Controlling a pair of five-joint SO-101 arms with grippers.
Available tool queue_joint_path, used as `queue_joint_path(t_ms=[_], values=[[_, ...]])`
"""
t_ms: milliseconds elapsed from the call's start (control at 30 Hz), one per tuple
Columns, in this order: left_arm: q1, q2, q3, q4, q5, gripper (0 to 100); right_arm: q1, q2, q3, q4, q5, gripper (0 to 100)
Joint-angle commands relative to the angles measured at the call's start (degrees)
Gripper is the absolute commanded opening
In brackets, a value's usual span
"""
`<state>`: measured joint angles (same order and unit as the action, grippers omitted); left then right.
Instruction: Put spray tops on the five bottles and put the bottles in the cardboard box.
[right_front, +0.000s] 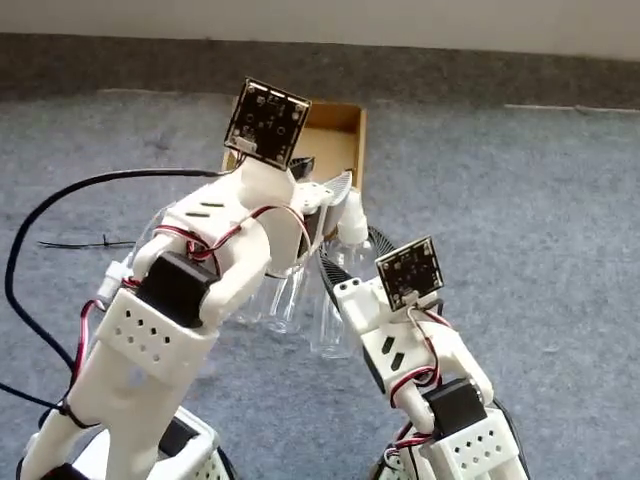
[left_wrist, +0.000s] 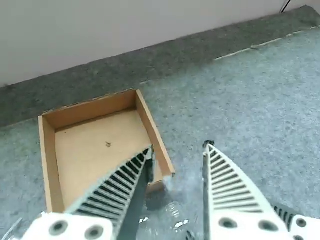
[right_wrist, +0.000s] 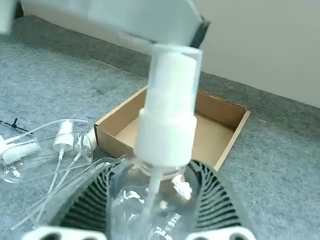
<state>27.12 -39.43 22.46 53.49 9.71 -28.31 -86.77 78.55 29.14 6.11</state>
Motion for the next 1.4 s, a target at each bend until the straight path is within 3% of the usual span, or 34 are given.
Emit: queue_joint_path(t_ms=[0, 367, 533, 733, 900, 1167, 1367], values=[[2.86, -1.36, -0.66, -1.23, -0.44, 16, 0.75, -0.92, -1.01, -1.19, -0.53, 0.5], [2.07, -1.45, -1.45, 2.55, -4.57, 16, 0.48, -0.92, -0.84, -1.19, -0.44, 0.5], [-7.16, -2.95, -3.56, 2.64, -5.19, 16, 0.84, -0.92, -1.27, -1.27, -0.09, 0.5], [-21.49, -7.08, -2.68, 9.76, -9.41, 16, 2.07, -0.4, -2.59, -3.12, -0.26, 0.5], [-34.24, -7.34, 12.09, 16.26, -9.41, 16, 2.15, 5.67, -5.76, -9.27, -0.18, 0.5], [-46.02, -7.25, 36.35, -1.32, -9.58, 16, 1.8, 41.19, -26.95, -23.16, -0.53, 0.5], [-47.08, -7.16, 44.79, -10.81, -9.58, 16, -0.66, 66.24, -46.11, -28.18, -0.09, 0.5]])
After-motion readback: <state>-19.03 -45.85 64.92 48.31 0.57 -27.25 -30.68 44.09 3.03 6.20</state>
